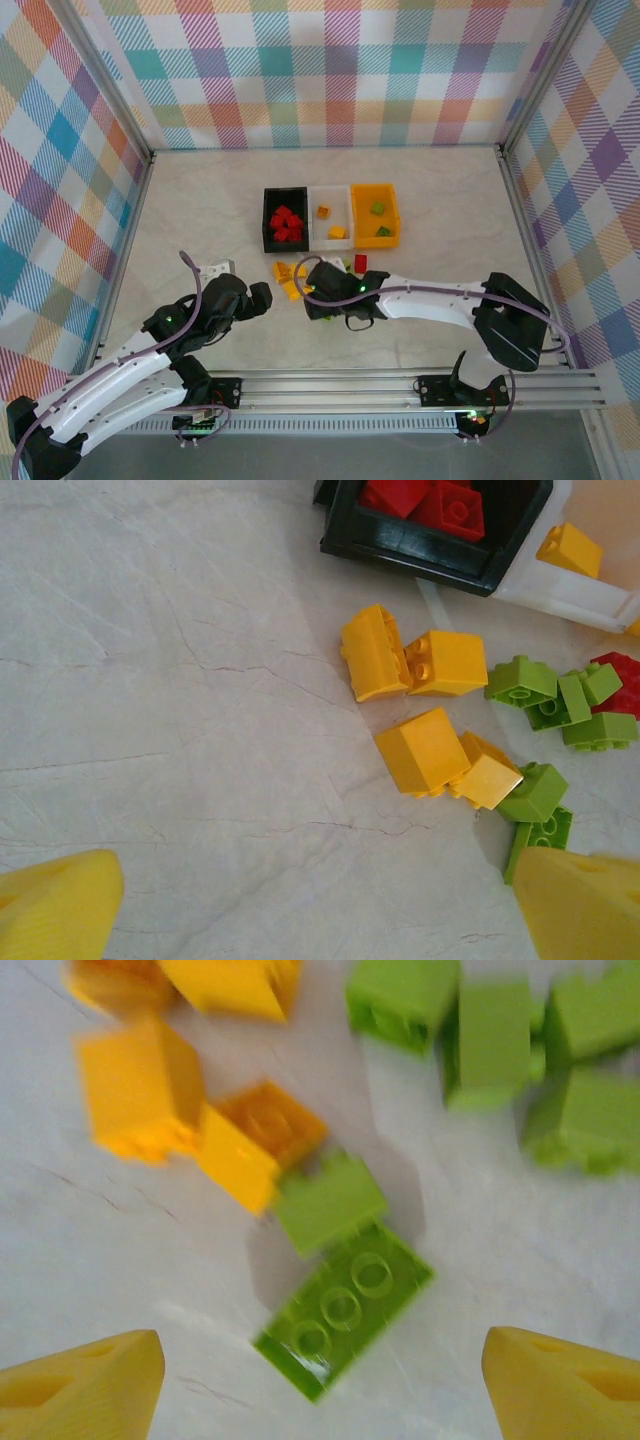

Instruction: Sort the legos into containers by color

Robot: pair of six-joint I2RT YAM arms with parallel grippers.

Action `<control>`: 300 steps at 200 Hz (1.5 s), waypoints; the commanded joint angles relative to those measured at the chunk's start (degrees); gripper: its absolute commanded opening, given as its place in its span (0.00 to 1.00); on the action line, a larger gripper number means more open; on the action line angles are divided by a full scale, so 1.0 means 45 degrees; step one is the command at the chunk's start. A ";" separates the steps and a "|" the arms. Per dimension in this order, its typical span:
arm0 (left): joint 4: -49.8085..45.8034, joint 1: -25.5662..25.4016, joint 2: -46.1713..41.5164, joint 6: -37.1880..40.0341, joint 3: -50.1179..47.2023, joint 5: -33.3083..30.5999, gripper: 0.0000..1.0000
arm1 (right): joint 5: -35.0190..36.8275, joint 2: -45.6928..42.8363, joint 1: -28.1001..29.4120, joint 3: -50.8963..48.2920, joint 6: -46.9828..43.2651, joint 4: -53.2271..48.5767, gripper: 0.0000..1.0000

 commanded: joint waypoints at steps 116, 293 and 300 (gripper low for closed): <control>0.0003 -0.0114 -0.0328 0.0098 -0.0299 0.0141 1.00 | 0.1733 0.2103 0.0275 -0.0289 0.3085 -0.0145 0.66; 0.0363 -0.0083 -0.0024 0.0076 -0.0408 0.0323 1.00 | 0.1289 -0.0028 -0.0630 -0.2139 0.2429 0.1025 0.37; 0.0438 -0.0087 0.0050 0.0140 -0.0405 0.0398 1.00 | 0.1324 -0.0306 -0.0629 -0.2273 0.2354 0.1071 0.35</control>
